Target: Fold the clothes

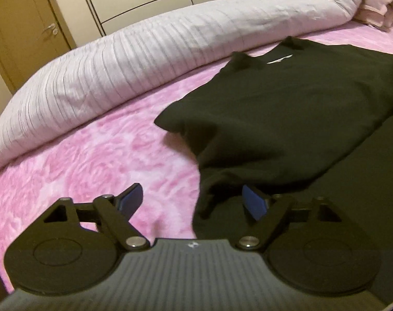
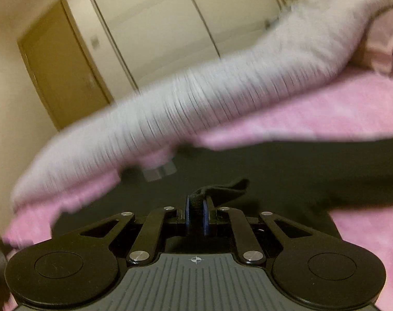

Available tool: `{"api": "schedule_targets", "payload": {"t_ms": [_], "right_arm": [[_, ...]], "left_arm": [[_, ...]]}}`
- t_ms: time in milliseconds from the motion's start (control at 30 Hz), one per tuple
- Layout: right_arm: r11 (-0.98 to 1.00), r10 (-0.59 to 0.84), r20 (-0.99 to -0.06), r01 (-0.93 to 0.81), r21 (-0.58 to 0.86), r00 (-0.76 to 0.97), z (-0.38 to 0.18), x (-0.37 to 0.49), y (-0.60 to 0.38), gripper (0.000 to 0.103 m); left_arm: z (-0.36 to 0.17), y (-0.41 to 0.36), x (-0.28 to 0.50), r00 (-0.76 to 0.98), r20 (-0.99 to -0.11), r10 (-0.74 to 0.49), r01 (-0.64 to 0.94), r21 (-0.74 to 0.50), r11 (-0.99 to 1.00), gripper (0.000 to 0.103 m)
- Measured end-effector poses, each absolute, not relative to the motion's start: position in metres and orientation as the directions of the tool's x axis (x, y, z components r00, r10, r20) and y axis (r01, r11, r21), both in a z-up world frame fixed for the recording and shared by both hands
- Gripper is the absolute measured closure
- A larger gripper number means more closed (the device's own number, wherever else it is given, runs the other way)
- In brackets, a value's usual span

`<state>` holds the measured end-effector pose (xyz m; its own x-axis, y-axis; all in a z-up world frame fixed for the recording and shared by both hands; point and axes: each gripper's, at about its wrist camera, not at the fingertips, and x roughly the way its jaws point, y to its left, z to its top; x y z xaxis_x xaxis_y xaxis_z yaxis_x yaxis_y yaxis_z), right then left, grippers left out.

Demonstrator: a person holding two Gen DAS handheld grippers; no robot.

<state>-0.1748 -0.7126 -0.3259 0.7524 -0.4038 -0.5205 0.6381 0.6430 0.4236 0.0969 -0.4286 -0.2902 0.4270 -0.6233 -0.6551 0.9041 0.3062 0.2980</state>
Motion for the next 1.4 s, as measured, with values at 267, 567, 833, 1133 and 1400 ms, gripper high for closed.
{"api": "schedule_targets", "payload": {"t_ms": [267,567,833,1133,1400], "right_arm": [[0.671,-0.301,-0.595,0.609,0.424,0.745,-0.348,-0.179,-0.717,0.094],[0.643,-0.284,-0.607,0.617,0.454,0.742,-0.354,-0.19,-0.727,0.094],[0.639,-0.277,-0.606,0.614,0.463,0.745,-0.355,-0.188,-0.739,0.094],[0.703,-0.292,-0.611,0.598,0.384,0.736,-0.361,-0.193,-0.748,0.094],[0.679,-0.323,-0.67,0.657,0.328,0.668,-0.342,-0.212,-0.733,0.071]], "left_arm": [[-0.292,-0.415,0.105,0.41,-0.681,-0.607,0.912,0.289,0.292,0.064],[-0.259,-0.406,0.106,0.272,-0.698,-0.662,0.958,0.135,0.252,0.051],[-0.267,-0.478,0.125,0.303,-0.689,-0.658,0.947,0.143,0.287,0.053],[-0.29,-0.516,0.125,0.355,-0.726,-0.59,0.933,0.23,0.278,0.052],[-0.257,-0.49,0.075,0.446,-0.698,-0.56,0.892,0.401,0.209,0.051]]}}
